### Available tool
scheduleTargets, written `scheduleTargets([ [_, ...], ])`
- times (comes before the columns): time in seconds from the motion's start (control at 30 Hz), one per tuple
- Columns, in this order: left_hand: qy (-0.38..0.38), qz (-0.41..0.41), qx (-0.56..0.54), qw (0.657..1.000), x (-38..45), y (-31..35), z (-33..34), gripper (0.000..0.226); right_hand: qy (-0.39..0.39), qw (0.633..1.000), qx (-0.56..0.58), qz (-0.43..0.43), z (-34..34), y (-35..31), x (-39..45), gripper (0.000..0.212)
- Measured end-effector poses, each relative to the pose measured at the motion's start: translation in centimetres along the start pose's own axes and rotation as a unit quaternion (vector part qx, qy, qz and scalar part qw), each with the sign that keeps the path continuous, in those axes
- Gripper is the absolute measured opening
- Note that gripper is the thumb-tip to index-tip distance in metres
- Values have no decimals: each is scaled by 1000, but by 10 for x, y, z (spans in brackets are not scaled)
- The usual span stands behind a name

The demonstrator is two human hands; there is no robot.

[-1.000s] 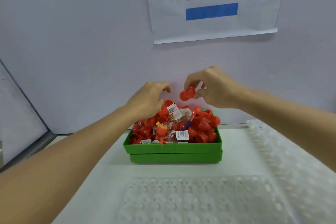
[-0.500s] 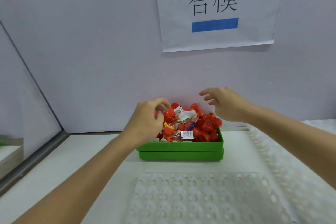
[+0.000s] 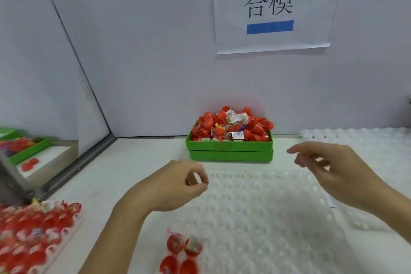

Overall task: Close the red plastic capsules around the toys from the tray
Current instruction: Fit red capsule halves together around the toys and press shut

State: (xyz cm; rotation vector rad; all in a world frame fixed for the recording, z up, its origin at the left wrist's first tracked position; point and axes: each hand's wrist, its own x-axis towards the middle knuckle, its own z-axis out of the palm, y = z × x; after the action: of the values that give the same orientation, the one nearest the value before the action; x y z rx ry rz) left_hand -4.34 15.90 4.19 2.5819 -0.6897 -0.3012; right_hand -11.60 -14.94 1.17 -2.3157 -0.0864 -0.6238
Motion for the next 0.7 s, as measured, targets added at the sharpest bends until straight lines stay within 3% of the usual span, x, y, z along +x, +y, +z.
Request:
scheduleTargets([
  [0.13, 4, -58, 46, 997, -30, 10, 21, 13, 22, 1000, 4, -2, -6, 0, -42, 44],
  [0.37, 4, -111, 161, 981, -54, 25, 48, 45, 62, 996, -23, -65, -13, -4, -78, 50],
  [0.53, -25, -140, 157, 977, -54, 25, 56, 26, 73, 993, -20, -95, -15, -2, -79, 34],
  [0.7, -15, -110, 186, 976, -55, 28, 62, 21, 80, 993, -22, -90, -14, -9, -81, 29],
])
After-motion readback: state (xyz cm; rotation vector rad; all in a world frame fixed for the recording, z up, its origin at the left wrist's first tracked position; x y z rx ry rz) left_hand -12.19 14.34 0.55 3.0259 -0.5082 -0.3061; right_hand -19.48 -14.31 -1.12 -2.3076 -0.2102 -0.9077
